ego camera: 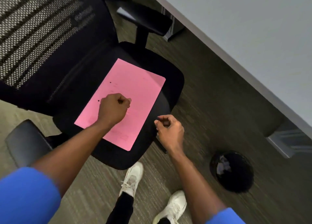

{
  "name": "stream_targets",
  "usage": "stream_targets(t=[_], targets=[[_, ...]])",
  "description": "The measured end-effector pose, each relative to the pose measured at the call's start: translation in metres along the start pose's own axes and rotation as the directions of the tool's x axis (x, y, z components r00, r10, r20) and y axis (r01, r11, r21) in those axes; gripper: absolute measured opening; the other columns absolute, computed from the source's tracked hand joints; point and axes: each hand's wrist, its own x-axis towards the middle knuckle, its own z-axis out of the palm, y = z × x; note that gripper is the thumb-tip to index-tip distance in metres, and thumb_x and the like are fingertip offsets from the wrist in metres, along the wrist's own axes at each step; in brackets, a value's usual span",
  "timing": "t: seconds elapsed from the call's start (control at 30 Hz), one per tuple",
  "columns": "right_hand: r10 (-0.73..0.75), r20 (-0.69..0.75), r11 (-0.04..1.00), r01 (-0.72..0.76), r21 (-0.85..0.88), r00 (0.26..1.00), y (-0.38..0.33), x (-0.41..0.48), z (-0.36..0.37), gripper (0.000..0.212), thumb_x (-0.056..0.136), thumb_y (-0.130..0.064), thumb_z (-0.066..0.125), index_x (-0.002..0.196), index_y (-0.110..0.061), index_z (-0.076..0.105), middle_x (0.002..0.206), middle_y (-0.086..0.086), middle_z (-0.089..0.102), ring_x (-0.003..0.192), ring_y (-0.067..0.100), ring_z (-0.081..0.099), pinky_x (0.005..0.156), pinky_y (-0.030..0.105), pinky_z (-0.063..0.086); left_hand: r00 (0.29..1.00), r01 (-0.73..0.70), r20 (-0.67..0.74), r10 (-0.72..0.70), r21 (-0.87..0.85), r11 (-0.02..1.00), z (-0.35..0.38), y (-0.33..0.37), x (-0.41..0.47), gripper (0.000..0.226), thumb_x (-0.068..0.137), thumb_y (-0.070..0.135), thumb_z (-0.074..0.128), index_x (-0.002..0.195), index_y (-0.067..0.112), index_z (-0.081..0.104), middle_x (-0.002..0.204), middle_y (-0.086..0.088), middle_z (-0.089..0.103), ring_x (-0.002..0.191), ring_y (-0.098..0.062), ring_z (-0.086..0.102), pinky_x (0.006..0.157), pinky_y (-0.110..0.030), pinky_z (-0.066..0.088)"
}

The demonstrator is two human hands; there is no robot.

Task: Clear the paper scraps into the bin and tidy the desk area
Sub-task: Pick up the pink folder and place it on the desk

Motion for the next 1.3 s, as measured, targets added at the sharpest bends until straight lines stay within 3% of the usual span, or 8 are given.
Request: stream_targets(t=[0.2,0.33,0.43,0.53,0.7,0.93,1.1,1.3], targets=[[0.133,-0.021,0.991,-0.132,0.039,0.991,-0.023,-0.002,0.040,0.028,0.089,-0.036,0.080,0.111,-0.028,0.065,0.080,-0.009,0.075,0.095,0.022,0.075,0.087,0.046,0.062,0.998,0.022,-0.060,-0.013,0.149,0.989,-0.044,-0.027,0.041,0.026,0.098,0.035,0.076,0.094,0.009,0.077,0.093,-0.004,0.076,0.083,-0.020,0.071,0.094,-0.048,0.064],[0.228,-0.020,0.971,-0.228,-0.064,0.974,-0.028,-0.012,0.055,0.046,0.088,-0.043,0.079,0.126,-0.026,0.060,0.103,-0.008,0.075,0.111,0.021,0.068,0.093,0.039,0.054,0.994,0.051,-0.106,-0.016,0.339,0.939,-0.057,-0.044,0.054,0.050,0.094,0.040,0.080,0.127,0.005,0.069,0.136,-0.019,0.064,0.125,-0.037,0.064,0.104,-0.052,0.057],[0.297,0.001,0.953,-0.296,-0.064,0.955,-0.024,-0.016,0.063,0.053,0.085,-0.044,0.080,0.130,-0.024,0.059,0.115,-0.001,0.073,0.109,0.026,0.071,0.096,0.044,0.058,0.983,0.180,-0.094,-0.158,0.325,0.928,-0.058,-0.056,0.056,0.060,0.094,0.039,0.080,0.137,0.004,0.057,0.137,-0.021,0.063,0.123,-0.040,0.065,0.097,-0.051,0.057],[0.318,0.032,0.948,-0.318,0.006,0.948,-0.020,-0.019,0.071,0.043,0.086,-0.037,0.082,0.121,-0.025,0.060,0.104,-0.002,0.076,0.100,0.026,0.075,0.093,0.047,0.062,0.976,0.217,-0.098,-0.196,0.307,0.927,-0.053,-0.067,0.051,0.056,0.095,0.037,0.079,0.135,0.005,0.055,0.131,-0.019,0.068,0.117,-0.040,0.069,0.082,-0.046,0.053],[0.237,-0.027,0.971,-0.237,-0.010,0.971,-0.014,-0.026,0.061,0.031,0.088,-0.020,0.080,0.110,-0.029,0.060,0.084,-0.005,0.072,0.086,0.019,0.074,0.077,0.040,0.062,0.977,0.213,-0.092,-0.195,0.282,0.935,-0.054,-0.075,0.039,0.059,0.094,0.034,0.081,0.139,0.006,0.054,0.130,-0.018,0.070,0.117,-0.040,0.069,0.082,-0.043,0.052],[0.100,-0.057,0.995,-0.100,0.011,0.993,-0.021,-0.050,0.013,0.037,0.089,-0.009,0.079,0.110,-0.035,0.062,0.090,-0.012,0.072,0.073,-0.005,0.068,0.057,0.009,0.047,0.991,0.112,-0.099,-0.093,0.213,0.971,-0.066,-0.063,0.012,0.037,0.092,0.030,0.083,0.123,0.013,0.072,0.100,0.001,0.073,0.088,-0.018,0.063,0.076,-0.033,0.050],[0.032,-0.046,0.998,-0.030,0.050,0.998,-0.041,-0.078,-0.029,0.038,0.089,-0.006,0.078,0.114,-0.031,0.065,0.095,-0.010,0.075,0.081,0.004,0.069,0.064,0.011,0.053,0.986,0.107,-0.134,-0.094,0.091,0.990,-0.082,-0.036,-0.020,0.026,0.092,0.032,0.083,0.111,0.019,0.073,0.088,0.013,0.068,0.079,-0.008,0.064,0.060,-0.020,0.043],[-0.007,-0.037,1.000,0.008,0.017,0.999,-0.060,-0.120,-0.094,0.039,0.088,-0.011,0.080,0.110,-0.040,0.066,0.100,-0.022,0.075,0.093,0.001,0.071,0.075,0.021,0.059,0.990,0.098,-0.105,-0.099,-0.009,0.995,-0.086,-0.004,-0.084,0.019,0.094,0.031,0.080,0.107,0.022,0.070,0.095,0.011,0.074,0.082,-0.003,0.069,0.063,-0.021,0.048]])
